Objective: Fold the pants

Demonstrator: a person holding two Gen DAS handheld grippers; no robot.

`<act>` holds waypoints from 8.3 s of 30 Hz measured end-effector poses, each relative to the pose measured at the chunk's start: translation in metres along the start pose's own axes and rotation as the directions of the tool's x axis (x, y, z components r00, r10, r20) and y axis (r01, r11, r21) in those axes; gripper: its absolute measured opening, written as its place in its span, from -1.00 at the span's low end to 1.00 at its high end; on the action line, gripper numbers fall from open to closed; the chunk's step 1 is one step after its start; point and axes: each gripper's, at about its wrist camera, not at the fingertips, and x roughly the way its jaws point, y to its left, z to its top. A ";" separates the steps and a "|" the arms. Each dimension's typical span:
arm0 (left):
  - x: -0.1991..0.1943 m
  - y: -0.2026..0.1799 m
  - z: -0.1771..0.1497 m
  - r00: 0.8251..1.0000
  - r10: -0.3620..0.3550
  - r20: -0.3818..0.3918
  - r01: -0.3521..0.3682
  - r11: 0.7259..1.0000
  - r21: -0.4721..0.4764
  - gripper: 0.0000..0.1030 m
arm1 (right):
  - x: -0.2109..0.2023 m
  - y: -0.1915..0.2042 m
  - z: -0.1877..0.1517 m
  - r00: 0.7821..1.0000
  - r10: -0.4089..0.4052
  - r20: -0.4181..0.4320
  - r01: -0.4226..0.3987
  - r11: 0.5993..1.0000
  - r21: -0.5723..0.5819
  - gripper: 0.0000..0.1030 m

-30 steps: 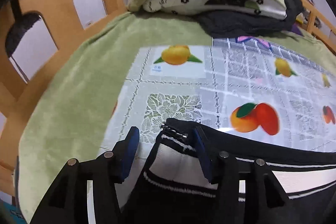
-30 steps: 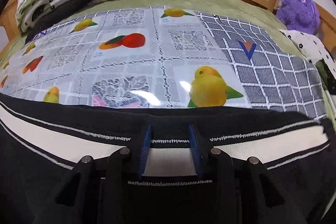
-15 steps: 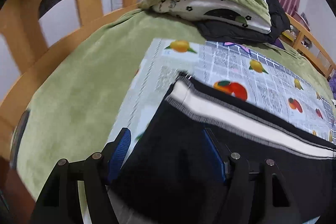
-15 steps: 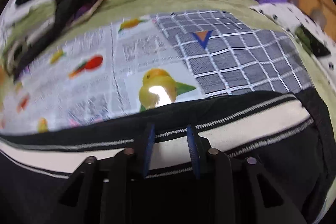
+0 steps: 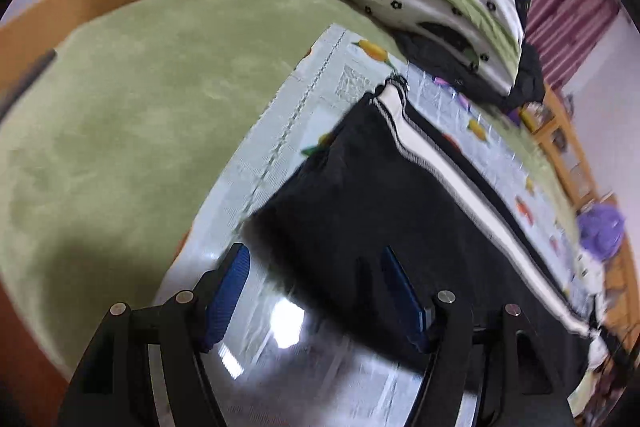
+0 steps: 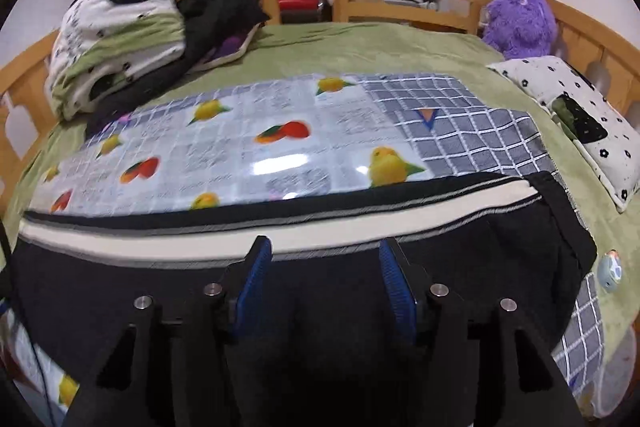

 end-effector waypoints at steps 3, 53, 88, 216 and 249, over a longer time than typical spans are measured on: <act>0.008 0.007 0.005 0.998 -0.027 0.056 0.032 0.995 -0.094 0.27 | -0.016 0.015 -0.013 0.999 0.036 -0.010 -0.036 0.999 0.027 -0.03; -0.050 -0.293 -0.145 0.996 -0.061 0.063 0.012 0.811 0.584 0.50 | -0.022 -0.002 -0.092 0.952 0.306 0.022 -0.307 0.950 0.063 -0.08; -0.007 -0.196 -0.085 0.995 -0.046 -0.094 0.074 0.946 0.314 0.50 | 0.071 0.078 -0.069 0.936 0.264 -0.231 -0.279 0.960 -0.036 0.21; 0.014 -0.153 -0.057 0.996 0.084 -0.019 -0.069 0.907 0.415 0.26 | 0.037 -0.094 -0.070 0.967 0.194 0.165 -0.246 0.879 0.408 -0.24; -0.021 -0.071 -0.083 0.998 0.057 -0.019 -0.056 0.997 0.061 -0.31 | -0.024 0.002 -0.090 0.989 0.072 0.130 -0.078 0.996 0.038 -0.03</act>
